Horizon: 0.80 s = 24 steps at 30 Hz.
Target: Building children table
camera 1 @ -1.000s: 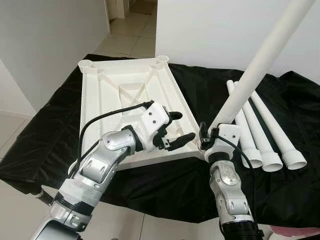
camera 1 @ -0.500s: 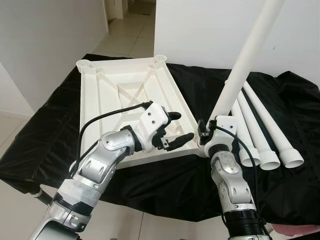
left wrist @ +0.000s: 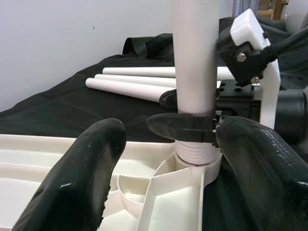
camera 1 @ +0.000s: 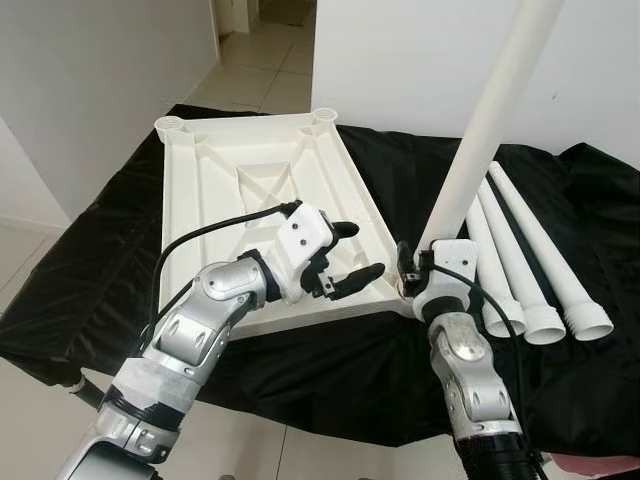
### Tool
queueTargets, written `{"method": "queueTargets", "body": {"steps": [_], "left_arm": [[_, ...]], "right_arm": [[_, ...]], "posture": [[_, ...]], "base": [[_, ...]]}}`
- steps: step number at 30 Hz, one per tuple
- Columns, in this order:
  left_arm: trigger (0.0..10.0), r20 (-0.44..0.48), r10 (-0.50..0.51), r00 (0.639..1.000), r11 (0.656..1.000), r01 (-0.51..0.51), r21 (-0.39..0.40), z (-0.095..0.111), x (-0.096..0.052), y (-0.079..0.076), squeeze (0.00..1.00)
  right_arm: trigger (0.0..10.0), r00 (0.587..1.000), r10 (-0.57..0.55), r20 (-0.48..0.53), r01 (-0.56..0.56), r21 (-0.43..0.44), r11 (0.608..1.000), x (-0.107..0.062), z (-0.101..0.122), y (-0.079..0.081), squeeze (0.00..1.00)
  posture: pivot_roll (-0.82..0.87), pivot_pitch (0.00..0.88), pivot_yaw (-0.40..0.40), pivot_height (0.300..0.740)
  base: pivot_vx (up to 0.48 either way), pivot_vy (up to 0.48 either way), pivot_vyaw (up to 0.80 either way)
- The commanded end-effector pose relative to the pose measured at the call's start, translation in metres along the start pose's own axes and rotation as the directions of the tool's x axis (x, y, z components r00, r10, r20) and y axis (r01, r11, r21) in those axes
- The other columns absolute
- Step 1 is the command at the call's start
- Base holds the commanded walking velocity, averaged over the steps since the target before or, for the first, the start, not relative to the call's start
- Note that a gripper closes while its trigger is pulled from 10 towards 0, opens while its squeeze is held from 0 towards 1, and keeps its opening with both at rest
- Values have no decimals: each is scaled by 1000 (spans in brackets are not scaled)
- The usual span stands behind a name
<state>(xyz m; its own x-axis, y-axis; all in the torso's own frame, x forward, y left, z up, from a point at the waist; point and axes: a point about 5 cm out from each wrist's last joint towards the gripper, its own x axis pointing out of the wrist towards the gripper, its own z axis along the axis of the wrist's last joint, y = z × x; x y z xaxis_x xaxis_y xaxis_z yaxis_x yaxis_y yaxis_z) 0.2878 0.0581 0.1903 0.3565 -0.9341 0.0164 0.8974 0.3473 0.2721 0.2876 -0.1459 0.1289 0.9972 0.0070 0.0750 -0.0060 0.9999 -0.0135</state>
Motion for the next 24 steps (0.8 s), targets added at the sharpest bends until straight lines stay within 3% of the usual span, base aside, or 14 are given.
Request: {"method": "queueTargets", "body": {"steps": [1, 3, 6, 9, 12, 14, 24], "left_arm": [[10000, -9, 1, 1000, 1000, 0, 9, -1, -2, 0, 0], [10000, -9, 1, 1000, 1000, 0, 9, -1, -2, 0, 0], [10000, -9, -3, 1000, 1000, 3, 10, -1, -2, 0, 0], [10000, -8, -3, 1000, 1000, 3, 10, -1, -1, 1, 0], [10000, -8, 0, 1000, 1000, 0, 9, -1, -1, 1, 0], [10000, -9, 0, 1000, 1000, 0, 8, -1, -2, 1, 0], [10000, -10, 4, 1000, 1000, -4, 9, -1, -3, 2, 0]], "right_arm": [[10000, 993, -28, -113, 32, 27, 999, -7, -21, -5, 0], [10000, 993, -28, -113, 32, 27, 999, -7, -21, -5, 0], [10000, 979, -148, -138, 161, 90, 983, -3, -19, -5, 0], [10000, 969, -198, -147, 214, 107, 971, -3, -18, -1, 0], [10000, 971, -185, -152, 208, 148, 967, -4, -17, 14, 0], [10000, 976, -166, -143, 184, 128, 974, -5, -17, 18, 0], [10000, 976, -176, -131, 189, 91, 978, -6, -16, 14, 0]], "posture": [[-44, 0, -45, 740], [-44, 0, -45, 740], [-45, 0, -43, 740], [-45, 0, -43, 740], [-45, 0, -43, 740], [-45, 0, -43, 740], [-40, 0, -47, 740]], "base": [[0, 0, 0], [0, 0, 0], [0, 0, 0], [0, 0, 0], [0, 0, 0], [0, 0, 0], [0, 0, 0]]}}
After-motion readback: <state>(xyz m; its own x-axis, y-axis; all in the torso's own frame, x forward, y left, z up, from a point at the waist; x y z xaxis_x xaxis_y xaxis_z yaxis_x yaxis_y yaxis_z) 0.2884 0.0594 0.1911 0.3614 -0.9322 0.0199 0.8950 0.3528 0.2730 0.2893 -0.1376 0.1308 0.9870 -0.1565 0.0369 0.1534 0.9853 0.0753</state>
